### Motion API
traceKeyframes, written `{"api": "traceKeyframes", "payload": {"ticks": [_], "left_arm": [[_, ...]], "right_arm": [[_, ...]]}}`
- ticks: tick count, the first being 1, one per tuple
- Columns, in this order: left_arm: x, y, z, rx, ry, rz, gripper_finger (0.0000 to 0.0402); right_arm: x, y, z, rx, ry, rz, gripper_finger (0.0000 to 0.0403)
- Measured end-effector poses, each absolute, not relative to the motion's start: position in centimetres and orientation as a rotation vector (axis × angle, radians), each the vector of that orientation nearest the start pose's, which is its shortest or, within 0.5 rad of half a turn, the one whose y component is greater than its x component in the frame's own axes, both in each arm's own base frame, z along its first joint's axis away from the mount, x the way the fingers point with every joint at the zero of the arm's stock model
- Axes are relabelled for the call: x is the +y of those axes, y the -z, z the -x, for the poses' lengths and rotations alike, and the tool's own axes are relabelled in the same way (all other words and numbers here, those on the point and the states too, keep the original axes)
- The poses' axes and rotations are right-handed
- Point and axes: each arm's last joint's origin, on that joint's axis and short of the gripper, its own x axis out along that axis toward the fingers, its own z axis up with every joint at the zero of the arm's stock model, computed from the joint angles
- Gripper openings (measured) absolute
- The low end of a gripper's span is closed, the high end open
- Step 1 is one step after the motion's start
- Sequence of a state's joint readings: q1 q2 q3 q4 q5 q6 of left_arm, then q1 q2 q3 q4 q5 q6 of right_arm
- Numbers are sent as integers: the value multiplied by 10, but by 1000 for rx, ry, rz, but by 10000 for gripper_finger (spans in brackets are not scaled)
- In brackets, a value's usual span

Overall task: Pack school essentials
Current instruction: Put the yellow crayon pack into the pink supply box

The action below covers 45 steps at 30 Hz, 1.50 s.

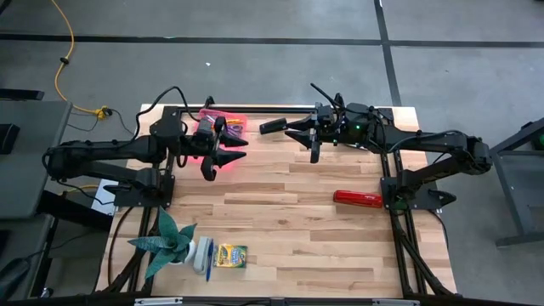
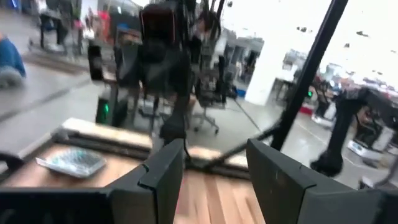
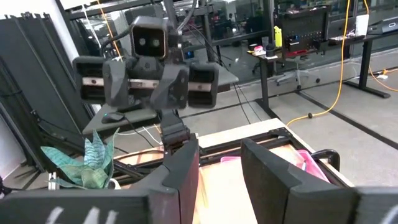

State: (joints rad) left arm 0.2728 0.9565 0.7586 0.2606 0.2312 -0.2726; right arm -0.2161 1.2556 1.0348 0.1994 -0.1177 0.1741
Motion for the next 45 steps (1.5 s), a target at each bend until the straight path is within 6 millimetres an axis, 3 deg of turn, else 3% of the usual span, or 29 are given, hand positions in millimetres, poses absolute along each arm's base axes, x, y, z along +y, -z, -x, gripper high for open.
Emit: {"api": "traceKeyframes", "payload": {"ticks": [5,16,22,28,35,45], "left_arm": [[40,-317,-217,206,-7,291,166],[-14,-228,-258,881,288,265,166],[-41,-183,-277,1050,438,284,166],[-56,-151,-284,1170,468,304,166],[-71,-133,-284,1256,454,335,166],[-87,-133,-284,1242,426,357,166]], "right_arm": [[-58,-357,-281,13,99,-178,113],[-58,-356,-281,26,98,-180,113],[-58,-354,-281,49,100,-184,113],[-58,-353,-281,58,101,-185,113],[-58,-351,-281,74,107,-174,113],[-58,-350,-280,84,108,-171,113]]}}
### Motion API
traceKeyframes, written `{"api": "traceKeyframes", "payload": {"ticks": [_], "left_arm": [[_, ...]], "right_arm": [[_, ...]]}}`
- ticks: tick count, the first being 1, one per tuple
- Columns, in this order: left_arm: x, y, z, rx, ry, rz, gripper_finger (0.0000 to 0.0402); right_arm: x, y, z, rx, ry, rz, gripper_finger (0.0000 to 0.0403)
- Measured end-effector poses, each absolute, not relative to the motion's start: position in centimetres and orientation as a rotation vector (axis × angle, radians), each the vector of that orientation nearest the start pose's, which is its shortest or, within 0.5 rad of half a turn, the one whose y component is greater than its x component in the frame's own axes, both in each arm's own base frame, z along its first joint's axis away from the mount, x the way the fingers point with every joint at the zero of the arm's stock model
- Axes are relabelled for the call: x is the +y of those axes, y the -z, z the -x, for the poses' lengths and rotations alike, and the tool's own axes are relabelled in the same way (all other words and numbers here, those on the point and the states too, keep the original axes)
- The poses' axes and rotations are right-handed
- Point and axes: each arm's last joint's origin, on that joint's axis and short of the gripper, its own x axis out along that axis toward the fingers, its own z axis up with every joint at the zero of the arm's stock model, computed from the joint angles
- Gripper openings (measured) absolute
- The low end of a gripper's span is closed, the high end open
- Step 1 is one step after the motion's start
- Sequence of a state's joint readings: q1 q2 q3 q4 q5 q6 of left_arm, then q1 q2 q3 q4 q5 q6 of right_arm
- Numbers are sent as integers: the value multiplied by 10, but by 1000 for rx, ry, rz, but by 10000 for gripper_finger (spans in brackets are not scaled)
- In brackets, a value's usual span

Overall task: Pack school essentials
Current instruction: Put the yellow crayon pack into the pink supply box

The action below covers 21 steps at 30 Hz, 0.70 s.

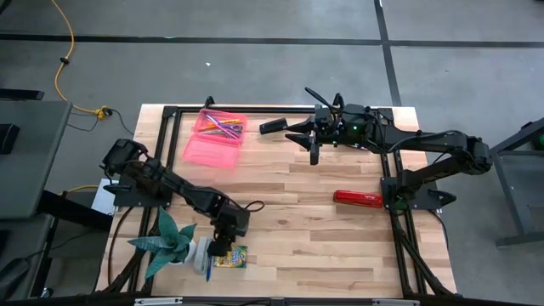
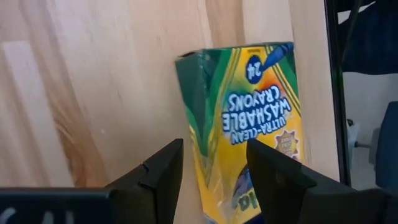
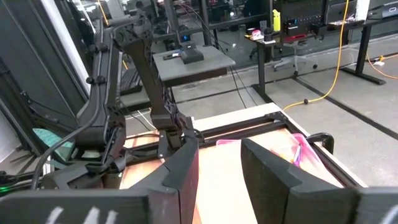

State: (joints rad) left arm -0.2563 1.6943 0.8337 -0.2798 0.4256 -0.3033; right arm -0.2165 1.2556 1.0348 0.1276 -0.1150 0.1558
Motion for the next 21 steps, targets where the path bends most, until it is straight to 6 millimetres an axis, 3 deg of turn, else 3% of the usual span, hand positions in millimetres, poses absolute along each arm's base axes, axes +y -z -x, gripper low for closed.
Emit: {"api": "traceKeyframes", "payload": {"ticks": [7,11,17,21], "left_arm": [[-91,-133,-283,1247,386,355,148],[-92,-133,-283,1242,377,343,108],[-92,-133,-284,1230,393,335,14],[-90,-138,-285,1205,406,319,7]], "right_arm": [[-58,-350,-280,91,108,-172,113],[-58,-349,-280,94,111,-172,113],[-58,-349,-280,96,112,-172,113],[-58,-349,-280,96,113,-172,113]]}}
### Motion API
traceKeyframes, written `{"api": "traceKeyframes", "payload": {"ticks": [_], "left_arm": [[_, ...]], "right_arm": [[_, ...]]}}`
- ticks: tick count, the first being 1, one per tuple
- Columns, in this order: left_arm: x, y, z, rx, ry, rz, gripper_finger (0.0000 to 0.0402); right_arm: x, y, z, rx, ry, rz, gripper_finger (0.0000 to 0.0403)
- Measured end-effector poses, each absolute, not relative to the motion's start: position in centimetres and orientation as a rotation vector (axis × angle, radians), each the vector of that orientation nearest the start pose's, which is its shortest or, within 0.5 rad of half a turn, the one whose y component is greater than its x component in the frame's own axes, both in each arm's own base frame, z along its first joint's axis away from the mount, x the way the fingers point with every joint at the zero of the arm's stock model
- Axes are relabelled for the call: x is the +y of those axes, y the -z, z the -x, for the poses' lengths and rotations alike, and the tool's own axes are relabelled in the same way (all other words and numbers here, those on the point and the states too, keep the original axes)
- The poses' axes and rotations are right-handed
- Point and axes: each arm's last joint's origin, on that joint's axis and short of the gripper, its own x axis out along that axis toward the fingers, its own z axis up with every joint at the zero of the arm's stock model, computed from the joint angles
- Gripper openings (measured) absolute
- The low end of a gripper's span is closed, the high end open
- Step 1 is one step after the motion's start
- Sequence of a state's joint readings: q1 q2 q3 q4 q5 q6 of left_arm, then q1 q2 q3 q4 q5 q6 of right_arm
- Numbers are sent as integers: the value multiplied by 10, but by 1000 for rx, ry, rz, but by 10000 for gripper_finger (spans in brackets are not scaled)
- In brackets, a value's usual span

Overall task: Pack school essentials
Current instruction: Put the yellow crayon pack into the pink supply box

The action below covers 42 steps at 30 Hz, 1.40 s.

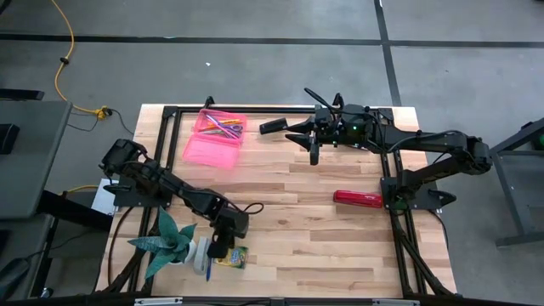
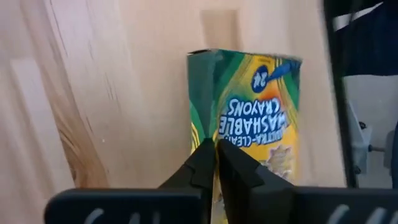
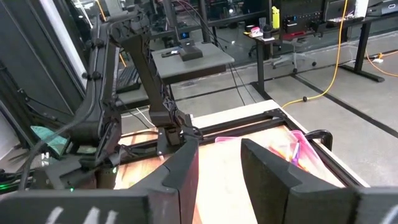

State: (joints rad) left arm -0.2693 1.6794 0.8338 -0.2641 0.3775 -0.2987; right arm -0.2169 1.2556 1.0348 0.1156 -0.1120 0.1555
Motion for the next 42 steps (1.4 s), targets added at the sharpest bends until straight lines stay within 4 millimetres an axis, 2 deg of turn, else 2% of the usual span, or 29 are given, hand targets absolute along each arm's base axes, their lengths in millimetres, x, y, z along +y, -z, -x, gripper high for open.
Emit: {"api": "traceKeyframes", "payload": {"ticks": [4,10,18,22,26,29,32,38,42], "left_arm": [[-72,-158,-284,1126,403,305,2],[-20,-216,-273,873,318,289,0],[53,-292,-221,481,8,220,0],[76,-317,-192,325,-174,187,0],[91,-336,-174,175,-282,168,0],[99,-345,-169,80,-324,164,0],[104,-345,-170,2,-344,176,0],[110,-318,-176,-99,-393,270,0],[111,-313,-177,-132,-405,279,0]], "right_arm": [[-59,-349,-280,95,115,-172,113],[-58,-349,-280,95,114,-175,113],[-58,-349,-280,97,115,-195,113],[-58,-349,-280,97,115,-195,113],[-58,-349,-280,97,107,-200,113],[-58,-349,-280,98,97,-201,113],[-58,-349,-280,98,96,-202,113],[-55,-348,-282,100,86,-201,113],[-51,-341,-290,119,65,-202,113]]}}
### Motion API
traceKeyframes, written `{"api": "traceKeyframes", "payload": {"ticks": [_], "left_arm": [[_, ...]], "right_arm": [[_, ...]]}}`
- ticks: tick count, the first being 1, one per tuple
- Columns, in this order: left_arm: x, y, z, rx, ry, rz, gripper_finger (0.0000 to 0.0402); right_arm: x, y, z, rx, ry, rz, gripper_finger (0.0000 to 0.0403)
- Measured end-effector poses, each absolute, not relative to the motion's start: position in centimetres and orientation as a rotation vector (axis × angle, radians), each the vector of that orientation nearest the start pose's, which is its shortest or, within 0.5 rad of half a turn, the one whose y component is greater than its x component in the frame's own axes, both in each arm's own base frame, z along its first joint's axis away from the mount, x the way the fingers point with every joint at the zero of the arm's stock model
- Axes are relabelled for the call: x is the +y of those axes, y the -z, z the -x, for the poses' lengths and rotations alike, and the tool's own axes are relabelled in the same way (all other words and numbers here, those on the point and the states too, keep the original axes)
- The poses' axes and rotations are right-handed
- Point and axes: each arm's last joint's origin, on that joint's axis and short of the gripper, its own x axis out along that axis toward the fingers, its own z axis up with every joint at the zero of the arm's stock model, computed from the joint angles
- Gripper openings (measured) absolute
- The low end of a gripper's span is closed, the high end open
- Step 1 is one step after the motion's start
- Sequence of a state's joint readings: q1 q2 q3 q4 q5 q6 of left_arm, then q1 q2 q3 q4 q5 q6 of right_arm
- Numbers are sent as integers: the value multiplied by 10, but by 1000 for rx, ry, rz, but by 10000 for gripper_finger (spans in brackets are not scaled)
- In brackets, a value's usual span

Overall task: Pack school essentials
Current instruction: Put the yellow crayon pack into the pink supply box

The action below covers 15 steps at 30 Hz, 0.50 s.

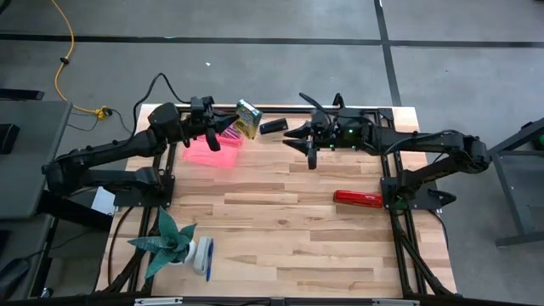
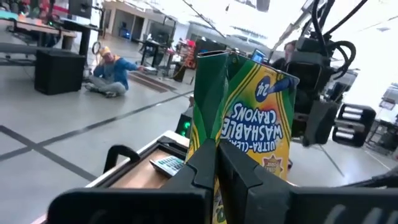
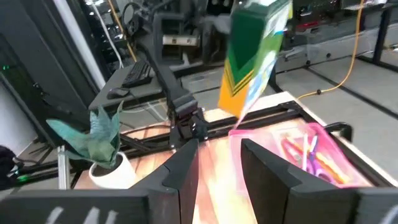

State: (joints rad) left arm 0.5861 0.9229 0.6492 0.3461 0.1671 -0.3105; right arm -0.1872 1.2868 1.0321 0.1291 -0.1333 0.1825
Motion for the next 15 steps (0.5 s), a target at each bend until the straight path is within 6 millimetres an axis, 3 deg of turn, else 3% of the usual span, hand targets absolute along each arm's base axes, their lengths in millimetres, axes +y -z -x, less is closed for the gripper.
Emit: {"api": "traceKeyframes", "payload": {"ticks": [15], "left_arm": [[112,-312,-176,-133,-426,281,0]], "right_arm": [[-52,-343,-293,77,62,-192,113]]}}
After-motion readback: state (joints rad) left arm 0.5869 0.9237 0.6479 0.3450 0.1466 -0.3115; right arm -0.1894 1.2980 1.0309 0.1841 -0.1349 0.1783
